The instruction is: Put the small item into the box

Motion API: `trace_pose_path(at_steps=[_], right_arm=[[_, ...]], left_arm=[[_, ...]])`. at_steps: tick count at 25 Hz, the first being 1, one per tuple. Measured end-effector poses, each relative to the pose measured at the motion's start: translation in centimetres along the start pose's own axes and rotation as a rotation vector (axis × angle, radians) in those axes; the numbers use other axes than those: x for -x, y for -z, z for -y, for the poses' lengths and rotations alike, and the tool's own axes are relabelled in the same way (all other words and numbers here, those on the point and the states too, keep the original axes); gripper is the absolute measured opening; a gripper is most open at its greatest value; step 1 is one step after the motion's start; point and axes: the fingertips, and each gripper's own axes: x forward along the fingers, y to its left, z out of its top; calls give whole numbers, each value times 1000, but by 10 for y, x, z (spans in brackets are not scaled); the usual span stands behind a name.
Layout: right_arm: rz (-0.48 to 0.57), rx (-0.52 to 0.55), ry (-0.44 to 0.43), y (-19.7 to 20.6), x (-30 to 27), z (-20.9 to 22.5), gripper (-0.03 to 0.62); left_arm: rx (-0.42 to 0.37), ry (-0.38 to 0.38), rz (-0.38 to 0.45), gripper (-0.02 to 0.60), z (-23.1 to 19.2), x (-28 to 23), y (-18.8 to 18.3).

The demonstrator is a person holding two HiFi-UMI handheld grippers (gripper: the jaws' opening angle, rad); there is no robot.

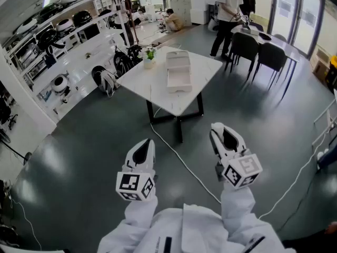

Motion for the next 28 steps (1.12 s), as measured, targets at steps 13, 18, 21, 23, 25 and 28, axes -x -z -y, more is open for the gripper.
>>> trace_pose_path(at_steps=[13,18,21,23,25,28], right_arm=[[-4,-47,-55,6,-15,29,126],[-22,-53,-70,20,-22,44,126],[-29,-53,-81,23,-28,50,126],[-31,-55,-84,23,-35,53,126],[-39,-51,-85,24,-42,55,126],[-54,-46,-88,29,-55,59,126]], left_arm=[[-5,-14,-5,-2,9,-29,3],[-4,-26,-27,-2,17,-39,18],[7,-39,-40,-2,18,-44,25],[12,-43,-51,-2,16,-49,28],[16,-43,-60,-2,14,-55,30],[19,-48,-72,-2,7,-65,33]])
